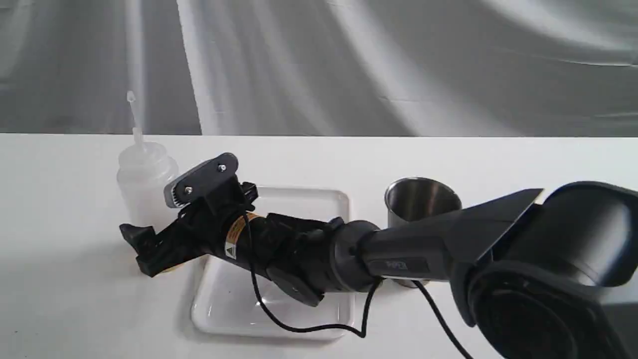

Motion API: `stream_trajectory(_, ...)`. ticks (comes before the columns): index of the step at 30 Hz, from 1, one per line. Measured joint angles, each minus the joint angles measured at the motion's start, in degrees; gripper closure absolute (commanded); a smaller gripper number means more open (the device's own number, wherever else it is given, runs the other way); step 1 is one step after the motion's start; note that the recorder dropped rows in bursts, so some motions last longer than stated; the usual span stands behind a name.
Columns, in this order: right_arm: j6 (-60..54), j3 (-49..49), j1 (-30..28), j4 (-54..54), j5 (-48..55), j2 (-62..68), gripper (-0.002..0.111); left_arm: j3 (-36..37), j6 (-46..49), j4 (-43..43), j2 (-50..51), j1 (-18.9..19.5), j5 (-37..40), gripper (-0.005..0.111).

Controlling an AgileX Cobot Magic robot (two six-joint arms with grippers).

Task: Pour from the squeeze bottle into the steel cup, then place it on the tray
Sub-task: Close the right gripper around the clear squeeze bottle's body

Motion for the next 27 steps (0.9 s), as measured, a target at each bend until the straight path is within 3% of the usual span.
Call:
stream_trajectory(15,1.54,-9.57,-0.37,0.12,0.35,4.77,0.003,0.0,0.0,0.0,0.0,0.0,0.0,0.107)
stream_trajectory(27,1.77,-10.34,-0.37,0.12,0.34,6.23,0.003,0.0,0.0,0.0,0.0,0.0,0.0,0.107)
